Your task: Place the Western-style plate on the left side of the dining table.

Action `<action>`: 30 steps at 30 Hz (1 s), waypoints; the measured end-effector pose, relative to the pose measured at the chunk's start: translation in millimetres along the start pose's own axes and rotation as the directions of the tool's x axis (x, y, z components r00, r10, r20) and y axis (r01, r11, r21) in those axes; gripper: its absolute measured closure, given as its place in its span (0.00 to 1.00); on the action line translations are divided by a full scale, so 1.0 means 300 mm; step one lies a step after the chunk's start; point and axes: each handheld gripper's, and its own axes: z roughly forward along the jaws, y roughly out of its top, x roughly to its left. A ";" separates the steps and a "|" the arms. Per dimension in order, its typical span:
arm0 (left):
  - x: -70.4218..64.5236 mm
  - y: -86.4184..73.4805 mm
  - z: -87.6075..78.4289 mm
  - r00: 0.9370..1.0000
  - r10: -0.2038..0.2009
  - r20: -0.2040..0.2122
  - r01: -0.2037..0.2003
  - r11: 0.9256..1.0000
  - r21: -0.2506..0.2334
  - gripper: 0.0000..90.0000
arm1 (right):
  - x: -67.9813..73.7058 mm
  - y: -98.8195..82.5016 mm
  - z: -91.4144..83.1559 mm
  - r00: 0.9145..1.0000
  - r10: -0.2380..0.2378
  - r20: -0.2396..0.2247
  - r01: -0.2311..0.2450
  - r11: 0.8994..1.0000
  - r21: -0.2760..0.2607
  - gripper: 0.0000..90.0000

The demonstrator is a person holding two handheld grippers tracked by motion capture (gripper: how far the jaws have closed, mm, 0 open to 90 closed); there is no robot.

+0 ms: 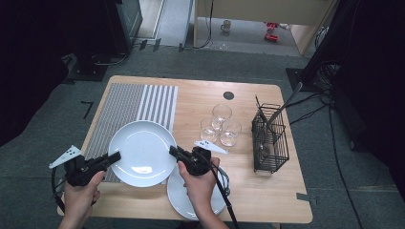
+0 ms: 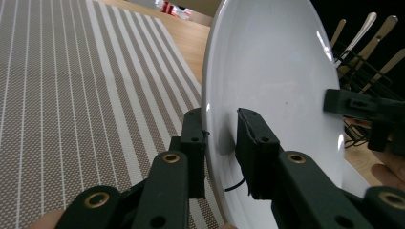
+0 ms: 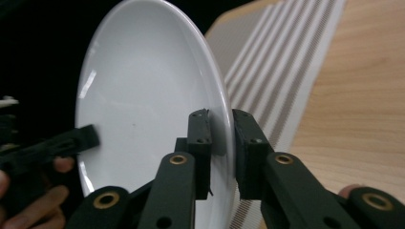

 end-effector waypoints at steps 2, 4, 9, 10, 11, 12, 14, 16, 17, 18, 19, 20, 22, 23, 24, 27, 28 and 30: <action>0.007 0.007 0.001 1.000 -0.006 -0.008 0.006 1.000 -0.011 0.83 | 0.003 0.007 0.017 1.000 -0.010 0.016 0.010 1.000 0.009 0.87; 0.025 0.012 0.004 1.000 -0.022 -0.005 0.022 1.000 -0.014 0.84 | -0.006 0.013 0.031 1.000 0.010 -0.009 -0.010 1.000 0.012 0.88; 0.066 0.017 0.018 0.998 -0.060 -0.012 0.060 0.998 -0.011 0.83 | -0.012 0.025 0.072 1.000 0.025 -0.015 -0.025 0.999 0.033 0.89; 0.074 0.018 0.020 0.998 -0.063 -0.012 0.063 0.998 -0.009 0.83 | -0.012 0.028 0.080 0.999 0.028 -0.017 -0.027 0.999 0.037 0.89; 0.080 0.020 0.024 0.997 -0.071 -0.012 0.071 0.997 -0.011 0.83 | -0.012 0.031 0.087 0.999 0.027 -0.018 -0.026 0.999 0.039 0.89; 0.087 0.022 0.026 0.997 -0.075 -0.012 0.074 0.997 -0.008 0.83 | -0.012 0.035 0.095 1.000 0.023 -0.018 -0.023 0.999 0.037 0.89; 0.099 0.027 0.031 0.997 -0.077 -0.015 0.077 0.997 -0.008 0.83 | -0.010 0.045 0.107 1.000 0.018 -0.015 -0.018 0.999 0.038 0.89; 0.108 0.035 0.036 0.997 -0.076 -0.018 0.076 0.997 -0.007 0.82 | -0.007 0.056 0.119 1.000 0.007 -0.013 -0.007 0.999 0.036 0.89; 0.111 0.039 0.038 0.997 -0.074 -0.020 0.074 0.997 -0.008 0.82 | -0.004 0.069 0.129 1.000 0.000 -0.012 0.000 0.999 0.034 0.89; 0.115 0.045 0.039 0.997 -0.076 -0.020 0.076 0.997 -0.010 0.82 | -0.004 0.069 0.129 1.000 0.000 -0.012 0.000 0.999 0.034 0.89; 0.119 0.050 0.040 0.997 -0.075 -0.022 0.074 0.997 -0.012 0.82 | -0.001 0.082 0.142 1.000 -0.005 -0.013 0.005 1.000 0.029 0.89; 0.123 0.056 0.042 0.997 -0.074 -0.025 0.074 0.997 -0.014 0.82 | -0.001 0.082 0.142 1.000 -0.005 -0.013 0.005 1.000 0.029 0.89; 0.132 0.067 0.043 0.997 -0.074 -0.024 0.074 0.997 -0.017 0.82 | 0.004 0.095 0.155 1.000 -0.012 -0.011 0.012 0.999 0.030 0.89; 0.137 0.073 0.043 0.997 -0.074 -0.027 0.074 0.997 -0.020 0.82 | 0.006 0.102 0.161 1.000 -0.016 -0.013 0.017 0.999 0.027 0.89; 0.141 0.079 0.043 0.997 -0.074 -0.030 0.073 0.997 -0.021 0.82 | 0.008 0.107 0.168 1.000 -0.016 -0.013 0.016 1.000 0.027 0.89; 0.152 0.093 0.047 0.996 -0.075 -0.039 0.074 0.997 -0.023 0.82 | 0.013 0.126 0.195 1.000 -0.025 -0.012 0.025 0.999 0.027 0.89; 0.156 0.097 0.050 0.996 -0.074 -0.043 0.073 0.997 -0.021 0.82 | 0.013 0.126 0.195 1.000 -0.025 -0.012 0.025 0.999 0.027 0.89; 0.163 0.105 0.055 0.997 -0.067 -0.049 0.066 0.998 -0.022 0.81 | 0.013 0.136 0.208 1.000 -0.028 -0.012 0.029 0.999 0.027 0.88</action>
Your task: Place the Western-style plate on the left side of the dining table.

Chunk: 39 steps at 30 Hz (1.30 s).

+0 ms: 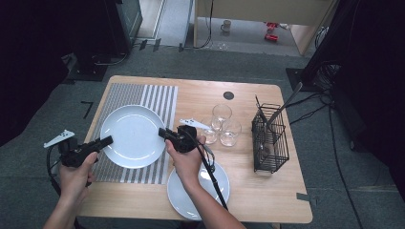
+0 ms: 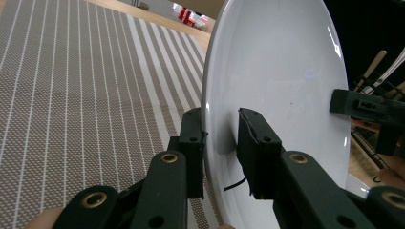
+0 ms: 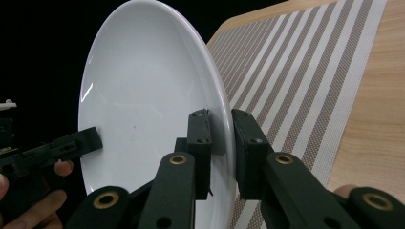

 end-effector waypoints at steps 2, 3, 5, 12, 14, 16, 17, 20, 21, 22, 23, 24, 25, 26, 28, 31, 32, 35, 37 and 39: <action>0.005 0.007 0.006 1.000 0.007 -0.008 -0.007 1.000 -0.003 0.81 | -0.001 0.009 0.011 1.000 0.010 0.001 -0.010 1.000 0.003 0.88; 0.008 0.010 0.010 1.000 0.006 -0.012 -0.007 1.000 -0.003 0.81 | -0.002 0.013 0.016 1.000 0.019 0.005 -0.019 1.000 0.005 0.88; 0.017 0.017 0.017 1.000 0.003 -0.017 -0.003 1.000 -0.003 0.81 | -0.002 0.023 0.035 1.000 0.013 0.011 -0.014 1.000 0.011 0.88; 0.052 0.043 0.047 0.999 -0.011 -0.032 0.011 1.000 0.011 0.81 | -0.017 0.039 0.078 1.000 0.021 0.020 -0.022 0.999 0.027 0.87; 0.061 0.051 0.056 0.999 -0.012 -0.037 0.013 1.000 0.016 0.81 | -0.023 0.043 0.094 0.999 0.024 0.024 -0.024 0.999 0.037 0.87; 0.073 0.060 0.068 0.999 -0.014 -0.044 0.015 1.000 0.021 0.81 | -0.029 0.047 0.109 0.999 0.024 0.028 -0.025 0.999 0.043 0.87; 0.078 0.065 0.075 0.999 -0.020 -0.048 0.021 1.000 0.022 0.80 | -0.035 0.053 0.127 0.999 0.029 0.035 -0.031 0.998 0.054 0.87; 0.097 0.078 0.097 0.998 -0.030 -0.059 0.032 0.999 0.029 0.80 | -0.040 0.058 0.144 0.999 0.028 0.046 -0.031 0.997 0.064 0.86; 0.103 0.081 0.104 0.998 -0.033 -0.061 0.035 0.999 0.029 0.80 | -0.043 0.061 0.152 0.998 0.029 0.050 -0.032 0.997 0.067 0.86; 0.108 0.084 0.112 0.997 -0.035 -0.064 0.037 0.999 0.030 0.80 | -0.046 0.064 0.160 0.998 0.030 0.054 -0.033 0.997 0.070 0.86; 0.113 0.086 0.119 0.997 -0.037 -0.068 0.040 0.999 0.032 0.80 | -0.049 0.067 0.167 0.998 0.037 0.056 -0.041 0.996 0.074 0.86; 0.119 0.089 0.126 0.997 -0.034 -0.073 0.037 0.999 0.038 0.80 | -0.053 0.069 0.174 0.997 0.040 0.060 -0.045 0.996 0.075 0.86; 0.123 0.091 0.134 0.996 -0.038 -0.076 0.041 0.998 0.041 0.79 | -0.058 0.071 0.182 0.997 0.041 0.065 -0.046 0.996 0.077 0.86; 0.128 0.094 0.141 0.996 -0.040 -0.079 0.044 0.998 0.043 0.79 | -0.061 0.073 0.189 0.997 0.044 0.069 -0.050 0.995 0.081 0.86; 0.139 0.098 0.154 0.995 -0.047 -0.084 0.050 0.998 0.045 0.79 | -0.070 0.076 0.205 0.996 0.044 0.075 -0.051 0.995 0.086 0.86; 0.155 0.102 0.173 0.994 -0.054 -0.090 0.058 0.997 0.048 0.79 | -0.079 0.080 0.227 0.995 0.048 0.089 -0.056 0.994 0.091 0.86; 0.160 0.102 0.179 0.994 -0.056 -0.094 0.060 0.997 0.048 0.79 | -0.082 0.082 0.233 0.995 0.048 0.092 -0.057 0.994 0.092 0.86; 0.173 0.100 0.197 0.993 -0.051 -0.104 0.057 0.997 0.057 0.77 | -0.091 0.082 0.257 0.993 0.035 0.110 -0.046 0.994 0.096 0.85; 0.183 0.096 0.209 0.993 -0.048 -0.112 0.055 0.997 0.059 0.77 | -0.096 0.080 0.268 0.993 0.033 0.115 -0.045 0.994 0.101 0.85; 0.195 0.091 0.221 0.992 -0.049 -0.119 0.057 0.996 0.064 0.76 | -0.098 0.079 0.274 0.992 0.034 0.119 -0.047 0.993 0.105 0.85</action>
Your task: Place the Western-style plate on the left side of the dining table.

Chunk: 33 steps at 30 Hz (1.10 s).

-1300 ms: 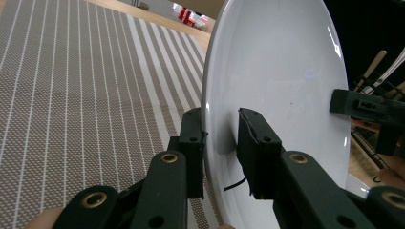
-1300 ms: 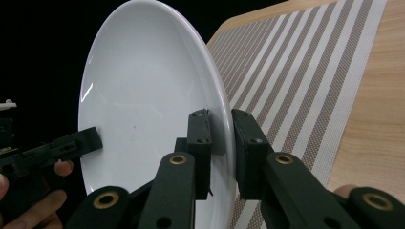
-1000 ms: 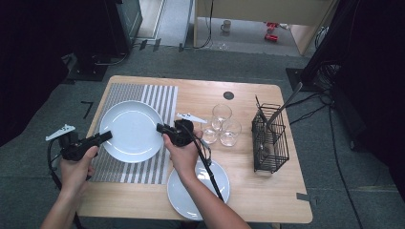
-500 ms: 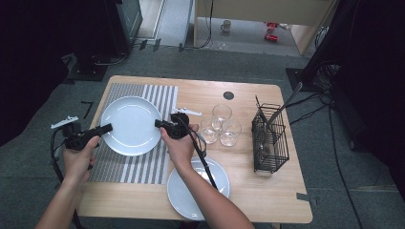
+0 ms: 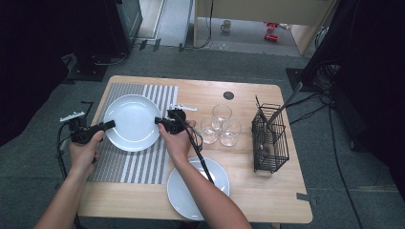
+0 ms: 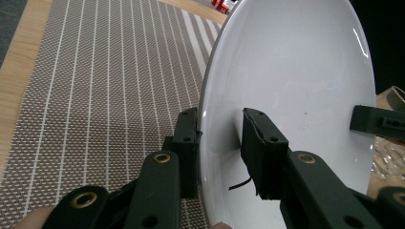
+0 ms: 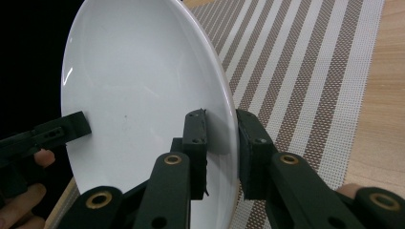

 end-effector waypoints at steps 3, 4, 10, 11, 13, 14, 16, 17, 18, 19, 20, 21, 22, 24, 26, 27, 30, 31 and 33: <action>0.014 -0.001 0.020 1.000 -0.004 -0.020 0.005 1.000 0.004 0.75 | -0.004 -0.002 0.023 1.000 0.000 0.015 -0.001 1.000 0.017 0.85; 0.017 -0.001 0.025 1.000 -0.006 -0.025 0.007 1.000 0.005 0.74 | -0.007 -0.003 0.032 1.000 0.000 0.017 -0.001 1.000 0.023 0.85; 0.034 -0.001 0.065 0.999 -0.025 -0.046 0.027 0.998 0.052 0.73 | -0.038 0.006 0.081 0.999 0.029 0.039 -0.031 0.998 0.054 0.84; 0.036 -0.001 0.072 0.999 -0.023 -0.050 0.026 0.998 0.062 0.73 | -0.038 0.006 0.081 0.999 0.029 0.039 -0.031 0.998 0.054 0.84; 0.036 0.001 0.085 0.998 -0.023 -0.059 0.027 0.997 0.073 0.72 | -0.046 0.010 0.091 0.998 0.032 0.049 -0.035 0.998 0.061 0.84; 0.036 0.003 0.090 0.998 -0.020 -0.066 0.025 0.997 0.075 0.71 | -0.048 0.012 0.095 0.998 0.037 0.051 -0.040 0.997 0.062 0.84; 0.035 0.006 0.099 0.997 -0.020 -0.077 0.026 0.997 0.072 0.70 | -0.053 0.016 0.109 0.997 0.043 0.064 -0.047 0.997 0.067 0.83; 0.034 0.008 0.103 0.996 -0.021 -0.084 0.027 0.997 0.074 0.70 | -0.054 0.016 0.115 0.997 0.045 0.069 -0.050 0.996 0.071 0.83; 0.033 0.009 0.108 0.996 -0.020 -0.091 0.027 0.997 0.075 0.70 | -0.054 0.016 0.115 0.997 0.045 0.069 -0.050 0.996 0.071 0.83; 0.030 0.010 0.113 0.995 -0.020 -0.102 0.027 0.997 0.073 0.70 | -0.056 0.016 0.121 0.996 0.045 0.076 -0.051 0.996 0.076 0.82; 0.028 0.010 0.118 0.994 -0.020 -0.111 0.028 0.997 0.073 0.69 | -0.059 0.016 0.126 0.996 0.051 0.075 -0.057 0.995 0.084 0.82; 0.027 0.009 0.123 0.993 -0.019 -0.118 0.028 0.997 0.074 0.68 | -0.064 0.016 0.130 0.995 0.056 0.078 -0.063 0.994 0.089 0.81; 0.026 0.007 0.128 0.992 -0.017 -0.122 0.026 0.997 0.074 0.68 | -0.070 0.017 0.139 0.995 0.060 0.083 -0.068 0.993 0.096 0.81; 0.029 0.007 0.135 0.992 -0.018 -0.121 0.027 0.996 0.079 0.67 | -0.072 0.018 0.143 0.994 0.061 0.088 -0.070 0.993 0.097 0.80; 0.032 0.007 0.141 0.992 -0.018 -0.122 0.028 0.996 0.085 0.67 | -0.074 0.021 0.148 0.994 0.059 0.092 -0.069 0.993 0.101 0.80; 0.033 0.008 0.144 0.992 -0.018 -0.123 0.029 0.996 0.088 0.67 | -0.073 0.023 0.150 0.994 0.058 0.093 -0.067 0.992 0.102 0.80; 0.033 0.004 0.156 0.990 -0.008 -0.139 0.022 0.995 0.097 0.63 | -0.076 0.024 0.158 0.995 0.044 0.094 -0.054 0.993 0.104 0.79; 0.034 0.003 0.160 0.990 -0.011 -0.143 0.025 0.995 0.096 0.63 | -0.074 0.024 0.161 0.994 0.045 0.099 -0.055 0.993 0.107 0.79; 0.034 0.001 0.169 0.988 -0.014 -0.151 0.028 0.995 0.091 0.62 | -0.074 0.022 0.168 0.993 0.040 0.111 -0.053 0.992 0.112 0.77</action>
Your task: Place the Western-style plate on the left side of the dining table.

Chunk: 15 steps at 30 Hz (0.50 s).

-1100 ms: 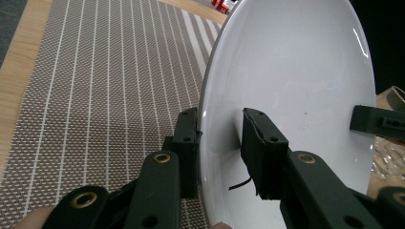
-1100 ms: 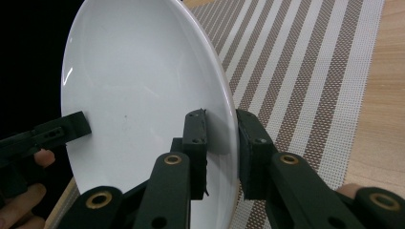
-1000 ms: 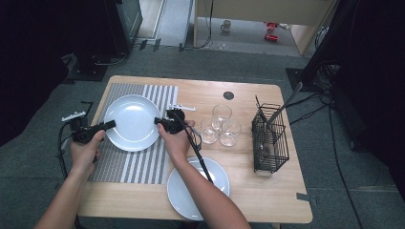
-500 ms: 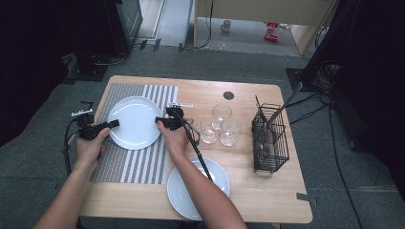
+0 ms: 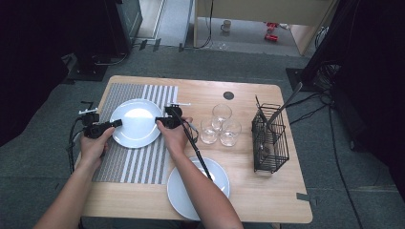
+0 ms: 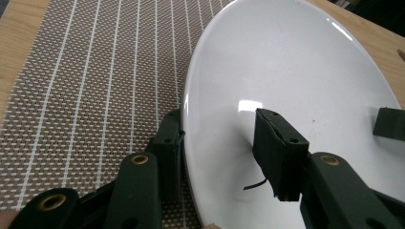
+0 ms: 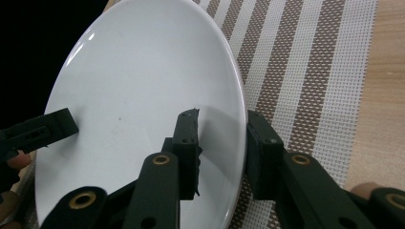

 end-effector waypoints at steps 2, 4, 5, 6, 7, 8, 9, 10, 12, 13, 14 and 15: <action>-0.006 0.000 0.005 1.000 0.005 -0.012 -0.005 1.000 -0.005 0.62 | -0.001 -0.002 0.008 1.000 -0.004 0.008 0.004 1.000 -0.006 0.76; -0.009 0.000 0.006 1.000 0.007 -0.019 -0.008 1.000 -0.011 0.62 | -0.003 -0.005 0.015 1.000 -0.018 0.015 0.018 1.000 -0.011 0.74; -0.010 0.001 0.007 1.000 0.007 -0.020 -0.007 1.000 -0.013 0.62 | -0.003 -0.005 0.018 1.000 -0.020 0.017 0.020 1.000 -0.011 0.74; -0.009 0.000 0.008 1.000 0.006 -0.019 -0.006 1.000 -0.013 0.62 | -0.003 -0.005 0.018 1.000 -0.020 0.017 0.020 1.000 -0.011 0.74; -0.008 0.000 0.009 1.000 0.005 -0.018 -0.005 1.000 -0.014 0.62 | -0.003 -0.003 0.020 0.999 -0.041 0.017 0.042 0.999 -0.016 0.73; -0.007 0.000 0.009 1.000 0.006 -0.019 -0.006 1.000 -0.014 0.62 | -0.003 -0.003 0.020 0.999 -0.041 0.017 0.042 0.999 -0.016 0.73; -0.006 -0.001 0.009 1.000 0.008 -0.020 -0.008 1.000 -0.012 0.62 | 0.001 -0.003 0.020 0.997 -0.067 0.023 0.068 0.998 -0.012 0.72; -0.005 -0.001 0.009 1.000 0.011 -0.020 -0.011 1.000 -0.010 0.62 | 0.001 -0.003 0.020 0.997 -0.067 0.023 0.068 0.998 -0.012 0.72; -0.007 -0.001 0.010 1.000 0.012 -0.027 -0.012 1.000 -0.010 0.62 | 0.005 -0.004 0.022 0.994 -0.101 0.037 0.102 0.995 -0.015 0.70; -0.008 0.000 0.011 1.000 0.009 -0.029 -0.009 1.000 -0.012 0.62 | 0.006 -0.005 0.023 0.993 -0.109 0.042 0.110 0.994 -0.015 0.70; -0.008 0.000 0.012 0.999 0.012 -0.032 -0.013 1.000 -0.012 0.62 | 0.006 -0.004 0.022 0.993 -0.109 0.043 0.110 0.994 -0.015 0.70; -0.009 0.000 0.012 0.999 0.014 -0.037 -0.015 1.000 -0.012 0.62 | 0.006 -0.004 0.022 0.993 -0.111 0.045 0.112 0.994 -0.014 0.70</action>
